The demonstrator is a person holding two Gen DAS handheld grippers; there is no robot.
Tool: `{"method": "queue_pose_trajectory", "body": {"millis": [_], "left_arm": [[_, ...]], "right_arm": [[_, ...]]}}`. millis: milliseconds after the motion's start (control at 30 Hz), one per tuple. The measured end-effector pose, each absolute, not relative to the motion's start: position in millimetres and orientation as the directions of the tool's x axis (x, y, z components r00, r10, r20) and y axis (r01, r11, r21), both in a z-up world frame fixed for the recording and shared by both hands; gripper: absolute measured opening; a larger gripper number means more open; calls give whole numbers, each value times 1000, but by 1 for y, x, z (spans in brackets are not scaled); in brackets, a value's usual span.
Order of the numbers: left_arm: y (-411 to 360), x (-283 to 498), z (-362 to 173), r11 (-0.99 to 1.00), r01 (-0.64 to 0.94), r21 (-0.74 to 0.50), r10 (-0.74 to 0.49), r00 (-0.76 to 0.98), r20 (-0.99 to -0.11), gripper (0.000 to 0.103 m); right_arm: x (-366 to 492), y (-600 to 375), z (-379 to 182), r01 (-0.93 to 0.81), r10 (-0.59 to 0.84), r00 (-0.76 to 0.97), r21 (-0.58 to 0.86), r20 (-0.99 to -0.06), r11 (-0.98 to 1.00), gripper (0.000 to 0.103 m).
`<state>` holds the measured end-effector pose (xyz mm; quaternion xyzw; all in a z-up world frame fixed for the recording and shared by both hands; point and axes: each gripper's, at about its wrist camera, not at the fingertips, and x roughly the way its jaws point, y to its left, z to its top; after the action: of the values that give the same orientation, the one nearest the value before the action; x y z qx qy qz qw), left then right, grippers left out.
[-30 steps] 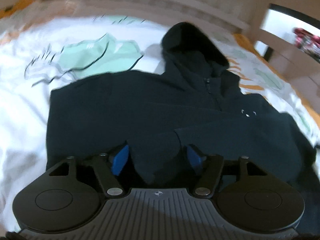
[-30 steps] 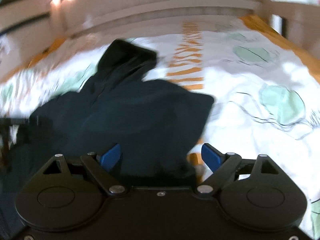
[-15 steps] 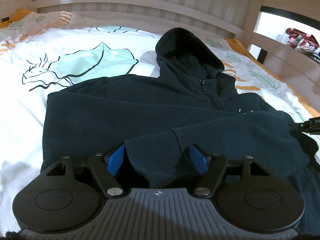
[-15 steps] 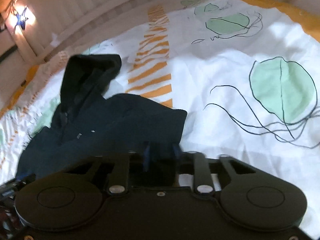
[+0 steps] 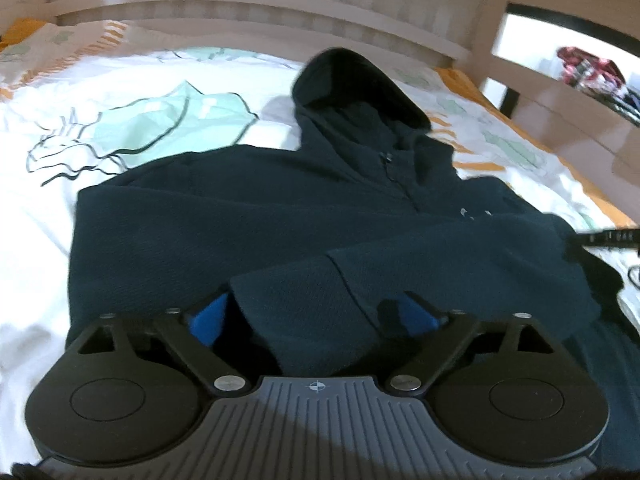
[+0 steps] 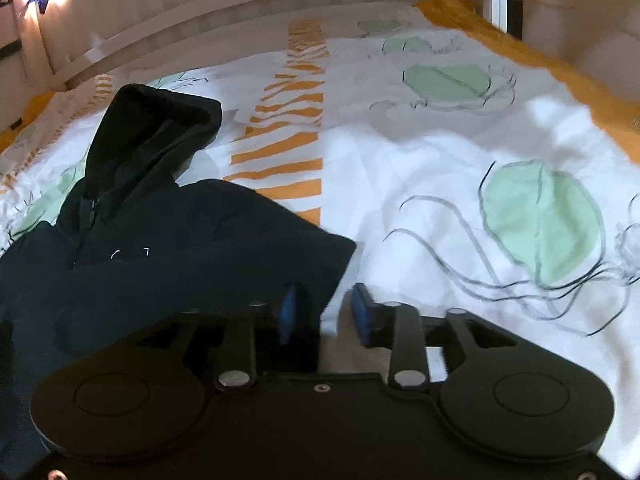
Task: Fold large clothes
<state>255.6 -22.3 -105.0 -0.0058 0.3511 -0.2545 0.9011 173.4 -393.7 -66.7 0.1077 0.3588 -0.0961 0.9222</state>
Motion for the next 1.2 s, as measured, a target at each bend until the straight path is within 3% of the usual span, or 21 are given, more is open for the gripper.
{"method": "queue_pose_trajectory", "body": {"millis": [167, 233, 333, 433, 700, 833, 1200], "left_arm": [[-18, 254, -86, 865, 425, -265, -486, 582, -652, 90], [-12, 253, -69, 862, 400, -311, -503, 609, -613, 90], [-13, 255, -37, 875, 399, -275, -484, 694, -533, 90], [-25, 273, -13, 898, 401, -180, -436, 763, -477, 91], [-72, 370, -18, 924, 362, -126, -371, 760, -534, 90], [-88, 413, -35, 939, 325, -116, -331, 752, -570, 91], [-134, 475, -79, 937, 350, 12, -262, 723, -640, 90]], "right_arm": [[166, -383, -33, 211, -127, 795, 74, -593, 975, 68], [165, -379, -17, 200, -136, 838, 66, -529, 978, 84], [170, -365, 1, 212, -181, 884, 23, -431, 977, 102], [190, -350, 7, 244, -229, 886, -13, -404, 970, 102], [280, -360, -13, 166, -23, 854, 230, -519, 959, 101], [320, -353, -32, 155, 22, 831, 270, -556, 950, 94], [402, -320, -66, 100, 18, 791, 159, -611, 982, 94]]}}
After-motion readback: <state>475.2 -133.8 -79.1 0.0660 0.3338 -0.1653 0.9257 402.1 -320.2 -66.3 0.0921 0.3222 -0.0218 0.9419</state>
